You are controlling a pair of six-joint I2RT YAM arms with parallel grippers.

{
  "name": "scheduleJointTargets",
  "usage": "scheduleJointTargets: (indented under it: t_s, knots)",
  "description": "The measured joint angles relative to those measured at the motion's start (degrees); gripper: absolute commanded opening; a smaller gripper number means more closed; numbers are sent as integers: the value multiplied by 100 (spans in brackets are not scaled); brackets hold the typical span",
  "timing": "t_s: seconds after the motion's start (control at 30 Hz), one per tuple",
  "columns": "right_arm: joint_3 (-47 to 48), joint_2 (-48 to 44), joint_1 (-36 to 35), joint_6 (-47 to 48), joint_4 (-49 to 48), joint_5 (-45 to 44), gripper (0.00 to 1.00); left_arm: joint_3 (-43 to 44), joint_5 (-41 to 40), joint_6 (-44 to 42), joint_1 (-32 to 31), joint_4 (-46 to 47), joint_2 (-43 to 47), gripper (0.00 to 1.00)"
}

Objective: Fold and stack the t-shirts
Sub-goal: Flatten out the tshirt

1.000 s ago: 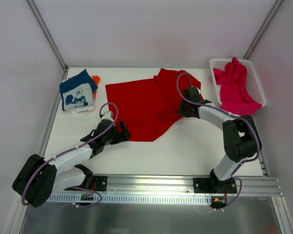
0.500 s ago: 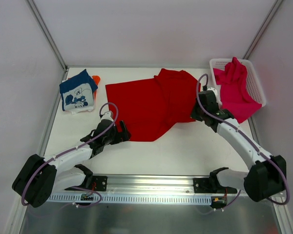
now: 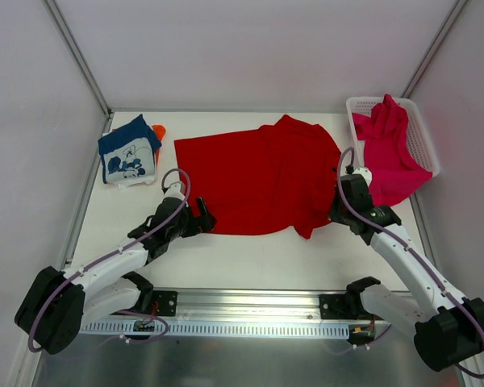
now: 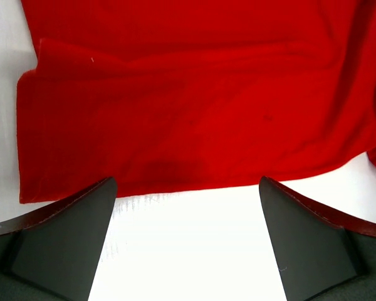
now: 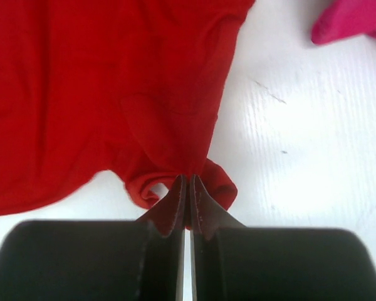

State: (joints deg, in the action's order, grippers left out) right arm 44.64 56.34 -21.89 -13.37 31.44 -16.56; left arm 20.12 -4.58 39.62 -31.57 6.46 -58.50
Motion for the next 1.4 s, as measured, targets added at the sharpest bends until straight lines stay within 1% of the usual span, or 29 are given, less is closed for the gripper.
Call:
scheduleJointTargets:
  t_s: [0.2,0.27,0.3,0.33,0.37,0.4,0.43,0.57,0.7,0.8,0.9,0.93,0.97,1.0,1.07,1.1,1.2,1.3,1.4]
  knots:
    - [-407,-367,0,103,264,-378,0,83,-94,-208,0,-334,391,99]
    - [-490,-474,0,96,326,-485,14,170,-175,-317,0,-505,505,99]
    - [-538,-540,0,81,365,-533,23,225,-216,-363,2,-608,575,99]
    - [-586,-608,0,50,413,-570,59,278,-256,-426,2,-686,673,99]
    - [-629,-678,0,17,479,-601,79,313,-289,-463,2,-726,739,99]
    - [-669,-750,0,-17,546,-636,95,356,-332,-514,2,-787,817,99]
    - [-702,-824,0,-83,632,-682,100,396,-361,-568,2,-848,885,99]
    - [-778,-1207,0,-256,951,-774,100,522,-509,-728,2,-1021,1056,99]
    - [-776,-1458,0,-420,1115,-883,99,627,-651,-835,4,-1180,1058,99]
    - [-767,-1528,0,-415,1051,-852,99,710,-695,-857,4,-1224,1021,99]
    - [-688,-1349,0,-356,756,-656,100,807,-785,-855,7,-1099,787,99]
    - [-612,-1193,0,-310,621,-557,96,826,-789,-852,13,-1016,649,99]
    - [-542,-1036,0,-258,431,-435,91,835,-774,-852,17,-885,481,99]
    - [-492,-831,2,-201,157,-262,67,837,-734,-857,33,-708,295,99]
    - [-407,-358,13,-44,-354,83,2,841,-485,-863,162,-337,-131,99]
    - [-367,-79,31,-11,-632,306,1,859,-299,-863,269,-120,-385,96]
    - [-116,855,153,-7,-1207,844,0,1010,326,-802,813,380,-1172,89]
    - [107,1716,254,17,-1700,1263,0,1185,879,-702,1309,802,-1893,89]
    - [129,2098,282,20,-1919,1515,1,1222,1152,-673,1421,984,-2146,88]
